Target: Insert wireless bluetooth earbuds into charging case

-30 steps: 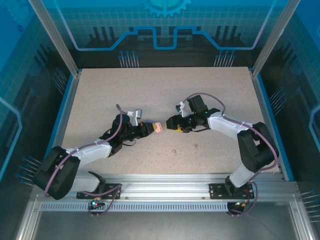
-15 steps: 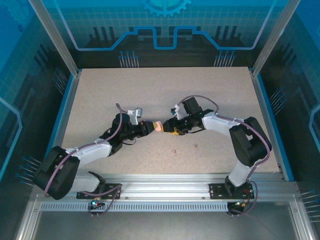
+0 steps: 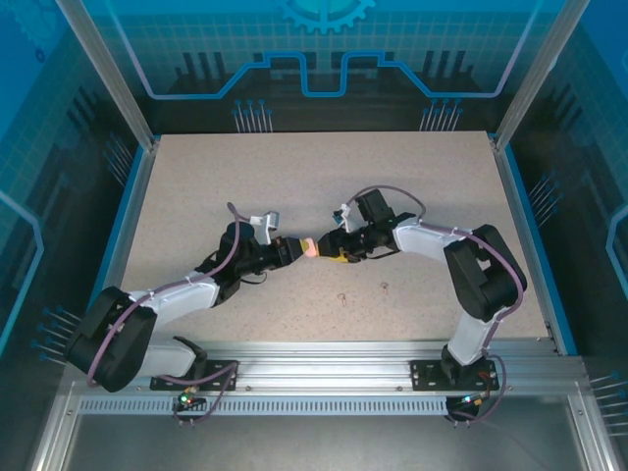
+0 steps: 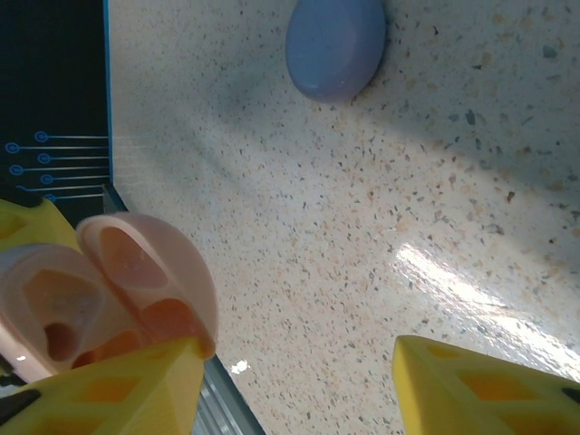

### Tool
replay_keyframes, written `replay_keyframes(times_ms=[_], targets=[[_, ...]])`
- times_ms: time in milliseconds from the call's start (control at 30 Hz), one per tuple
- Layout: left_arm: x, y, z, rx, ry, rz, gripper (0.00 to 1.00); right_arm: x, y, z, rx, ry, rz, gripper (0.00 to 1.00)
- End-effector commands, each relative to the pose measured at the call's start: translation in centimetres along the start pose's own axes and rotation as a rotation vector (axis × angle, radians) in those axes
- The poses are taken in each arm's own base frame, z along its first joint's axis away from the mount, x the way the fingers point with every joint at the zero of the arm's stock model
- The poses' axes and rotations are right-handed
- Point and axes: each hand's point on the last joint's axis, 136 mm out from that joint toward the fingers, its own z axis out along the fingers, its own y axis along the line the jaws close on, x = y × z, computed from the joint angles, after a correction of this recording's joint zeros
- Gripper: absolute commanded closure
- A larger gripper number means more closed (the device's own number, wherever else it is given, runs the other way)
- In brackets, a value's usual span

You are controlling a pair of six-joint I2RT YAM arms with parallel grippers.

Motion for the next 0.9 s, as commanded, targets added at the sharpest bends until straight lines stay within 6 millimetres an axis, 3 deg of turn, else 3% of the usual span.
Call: replay_keyframes(times_ms=[0,300,667,867], targets=[[-1.2,-1.7,-0.1,0.056,-0.030,0.015,1.00,-0.7,1.5,-1.2,-0.076,-0.031,-0.020,0.44],[-1.6,-2.2,-0.2,0.080,-0.048,0.003,1.00,-1.5,1.4,-1.7,-0.112,-0.052,-0.012,0.50],[-1.5,-2.1,-0.1,0.079,-0.043,-0.003,1.00,-1.3,1.7,-0.6,-0.128,-0.019,-0.018,0.51],[-1.5,-2.2,-0.1,0.084,-0.044,-0.005,1.00,-1.5,2.0,0.1,-0.131,-0.006,-0.021,0.57]])
